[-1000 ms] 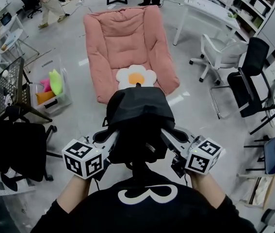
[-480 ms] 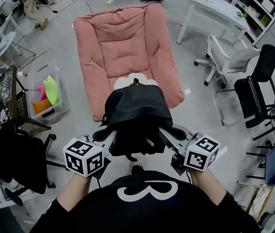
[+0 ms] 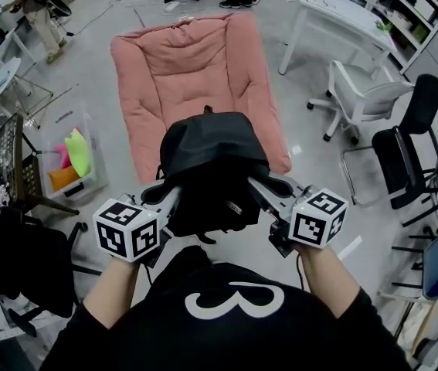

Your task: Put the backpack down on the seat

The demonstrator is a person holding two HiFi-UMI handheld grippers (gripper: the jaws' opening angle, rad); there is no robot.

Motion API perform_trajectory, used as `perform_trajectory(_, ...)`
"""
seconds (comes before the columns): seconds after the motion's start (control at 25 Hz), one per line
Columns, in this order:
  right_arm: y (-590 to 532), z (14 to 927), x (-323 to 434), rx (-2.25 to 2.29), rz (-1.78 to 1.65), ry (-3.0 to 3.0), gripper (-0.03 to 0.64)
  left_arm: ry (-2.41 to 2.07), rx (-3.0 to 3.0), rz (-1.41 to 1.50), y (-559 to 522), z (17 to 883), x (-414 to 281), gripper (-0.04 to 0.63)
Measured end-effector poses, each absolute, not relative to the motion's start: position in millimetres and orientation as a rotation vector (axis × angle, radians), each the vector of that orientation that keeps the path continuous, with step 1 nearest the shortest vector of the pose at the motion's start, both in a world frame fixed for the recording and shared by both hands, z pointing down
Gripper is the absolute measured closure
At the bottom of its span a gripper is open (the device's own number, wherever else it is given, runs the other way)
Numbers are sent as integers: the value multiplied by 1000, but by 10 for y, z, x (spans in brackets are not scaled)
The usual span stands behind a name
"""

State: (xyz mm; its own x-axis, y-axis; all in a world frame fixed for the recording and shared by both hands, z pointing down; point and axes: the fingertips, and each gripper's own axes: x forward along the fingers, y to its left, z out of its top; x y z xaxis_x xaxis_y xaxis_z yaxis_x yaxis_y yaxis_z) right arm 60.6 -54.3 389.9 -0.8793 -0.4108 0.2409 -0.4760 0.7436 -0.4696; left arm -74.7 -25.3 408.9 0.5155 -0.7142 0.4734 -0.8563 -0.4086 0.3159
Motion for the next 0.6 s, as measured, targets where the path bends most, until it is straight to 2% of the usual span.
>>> perform_trajectory(0.6,-1679,4025,189,814,891,-2755,588,-1220,2197,348,-1393,4252,-1158,580)
